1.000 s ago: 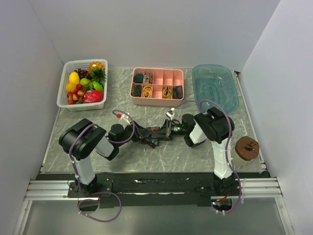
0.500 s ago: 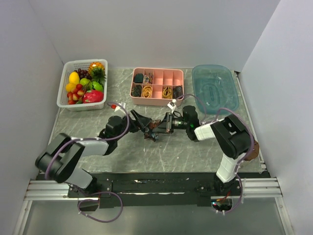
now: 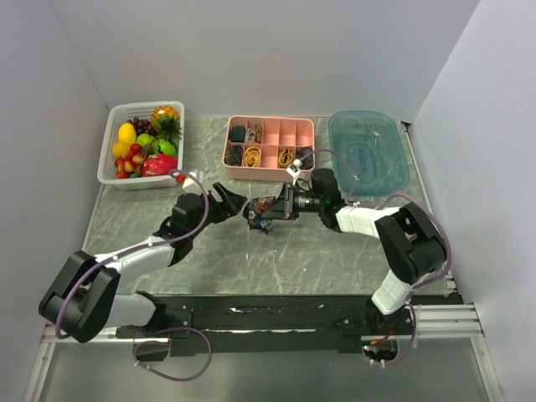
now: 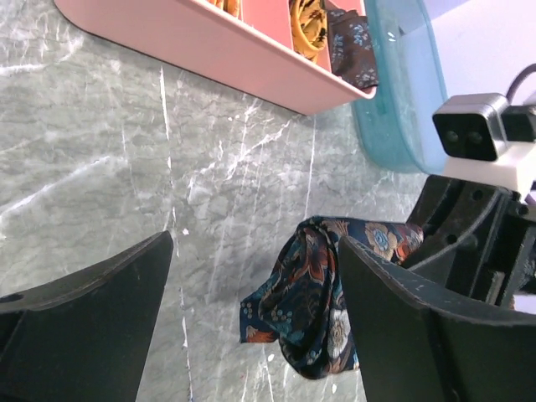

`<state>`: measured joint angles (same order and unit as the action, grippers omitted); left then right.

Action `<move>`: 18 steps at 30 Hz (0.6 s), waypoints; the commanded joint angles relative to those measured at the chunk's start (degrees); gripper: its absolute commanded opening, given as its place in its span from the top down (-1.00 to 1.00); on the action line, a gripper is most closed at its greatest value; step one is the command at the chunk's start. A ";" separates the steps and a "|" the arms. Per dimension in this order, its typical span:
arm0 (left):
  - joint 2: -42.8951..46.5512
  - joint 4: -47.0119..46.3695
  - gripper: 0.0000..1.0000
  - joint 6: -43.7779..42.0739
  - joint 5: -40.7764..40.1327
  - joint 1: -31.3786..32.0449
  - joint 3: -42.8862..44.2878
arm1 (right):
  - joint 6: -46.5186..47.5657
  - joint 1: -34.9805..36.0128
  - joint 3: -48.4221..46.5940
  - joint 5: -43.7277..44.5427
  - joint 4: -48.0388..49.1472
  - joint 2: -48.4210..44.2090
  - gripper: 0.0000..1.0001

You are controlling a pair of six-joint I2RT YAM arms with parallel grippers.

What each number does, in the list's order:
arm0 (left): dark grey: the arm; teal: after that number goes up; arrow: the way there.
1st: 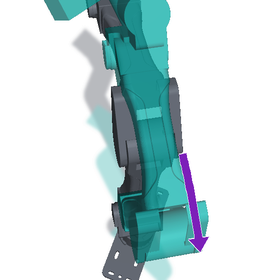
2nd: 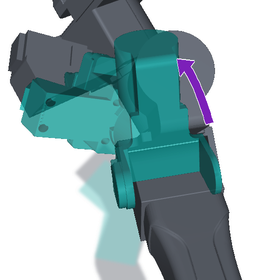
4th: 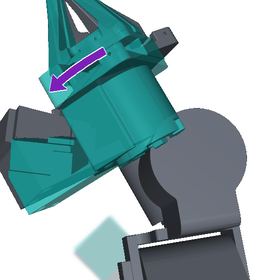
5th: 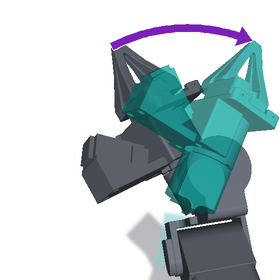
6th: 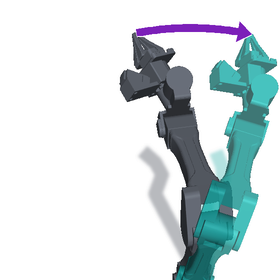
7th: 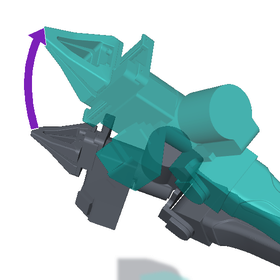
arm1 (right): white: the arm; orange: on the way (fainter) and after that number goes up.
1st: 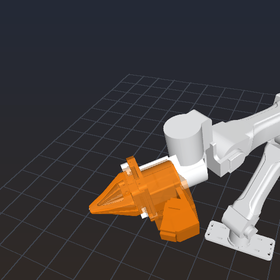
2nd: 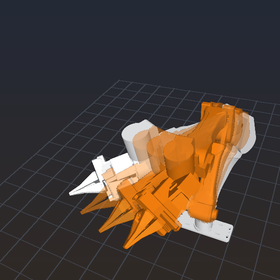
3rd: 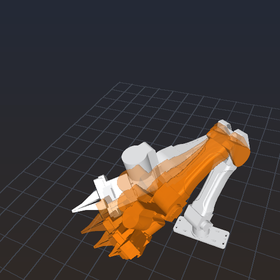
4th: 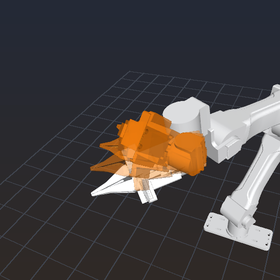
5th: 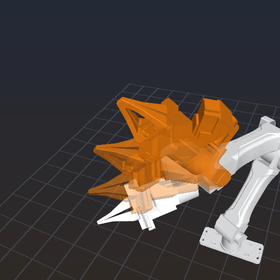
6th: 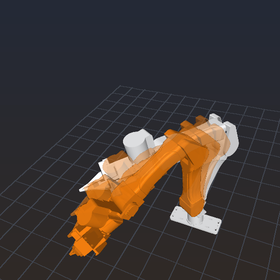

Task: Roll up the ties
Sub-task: Pick up the tie at the center of the board.

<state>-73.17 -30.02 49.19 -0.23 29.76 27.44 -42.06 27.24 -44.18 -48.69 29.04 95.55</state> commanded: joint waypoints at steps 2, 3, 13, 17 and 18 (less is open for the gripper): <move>2.68 -6.53 -0.68 0.64 2.95 -0.40 -2.21 | 1.02 0.09 -3.45 0.79 -0.48 -3.35 1.00; 2.59 -7.15 -0.67 0.82 3.91 -0.40 -2.22 | 0.41 0.18 -3.54 0.61 -0.12 -3.26 1.00; -1.45 -15.16 -0.54 4.95 9.45 -0.40 -2.75 | -3.64 0.09 -3.98 -0.01 4.18 -2.12 1.00; -2.94 -15.68 -0.43 6.18 10.51 -0.40 -2.57 | -5.04 0.18 -3.81 0.26 5.68 -1.77 1.00; -3.03 -16.20 -0.38 6.36 10.60 -0.49 -2.83 | -5.22 0.09 -3.89 0.35 5.85 -1.68 0.99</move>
<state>-75.35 -41.08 53.47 7.88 29.47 25.19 -45.63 27.24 -45.56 -48.64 30.44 95.37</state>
